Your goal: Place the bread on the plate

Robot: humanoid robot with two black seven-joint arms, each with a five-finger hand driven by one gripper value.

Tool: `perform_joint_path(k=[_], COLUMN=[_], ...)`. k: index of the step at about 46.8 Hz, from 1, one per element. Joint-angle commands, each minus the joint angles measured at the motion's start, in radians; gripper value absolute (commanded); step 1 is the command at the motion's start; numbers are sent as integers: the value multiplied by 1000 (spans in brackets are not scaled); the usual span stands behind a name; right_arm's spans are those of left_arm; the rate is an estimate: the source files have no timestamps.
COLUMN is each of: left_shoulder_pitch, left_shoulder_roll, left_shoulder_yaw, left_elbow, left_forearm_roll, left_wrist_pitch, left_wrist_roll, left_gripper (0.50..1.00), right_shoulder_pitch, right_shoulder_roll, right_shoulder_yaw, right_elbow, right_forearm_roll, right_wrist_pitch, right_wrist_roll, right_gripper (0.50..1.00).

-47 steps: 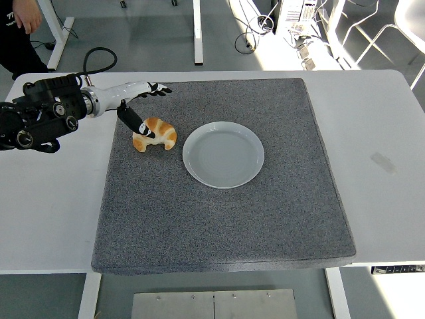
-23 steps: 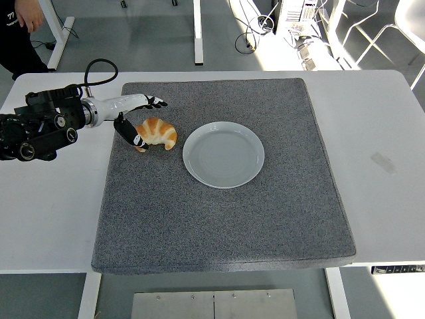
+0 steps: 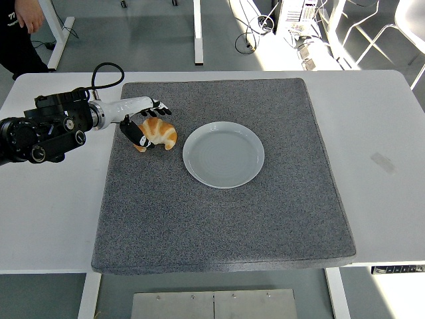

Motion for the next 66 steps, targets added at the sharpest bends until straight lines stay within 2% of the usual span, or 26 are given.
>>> perform_joint_path(k=[1, 10, 20, 31, 42, 51, 66], left_shoulder_pitch=[10, 19, 19, 24, 7, -48, -120], left_shoulder_roll=[-2, -16, -16, -16, -10, -1, 16], left_shoulder_yaw=[0, 0, -4, -4, -12, -52, -147], left_elbow=[1, 10, 13, 13, 13, 13, 10], left_forearm_roll=[13, 43, 60, 63, 59, 48, 45], left_wrist_pitch=[1, 24, 39, 42, 41, 33, -11], left_wrist_roll=[-2, -5, -6, -5, -3, -3, -3], left_gripper=[786, 772, 648, 601, 598, 601, 608], right_shoulder_pitch=[0, 0, 2, 0, 0, 0, 0], right_shoulder_roll=[0, 0, 0, 0, 0, 0, 0], right_shoulder_yaw=[0, 0, 0, 0, 0, 0, 0], right_elbow=[0, 0, 0, 0, 0, 0, 0], right_forearm_roll=[0, 0, 0, 0, 0, 0, 0], right_wrist_pitch=[0, 0, 0, 0, 0, 0, 0], right_wrist_roll=[0, 0, 0, 0, 0, 0, 0], right_gripper=[1000, 1000, 1000, 1000, 1000, 1000, 1000])
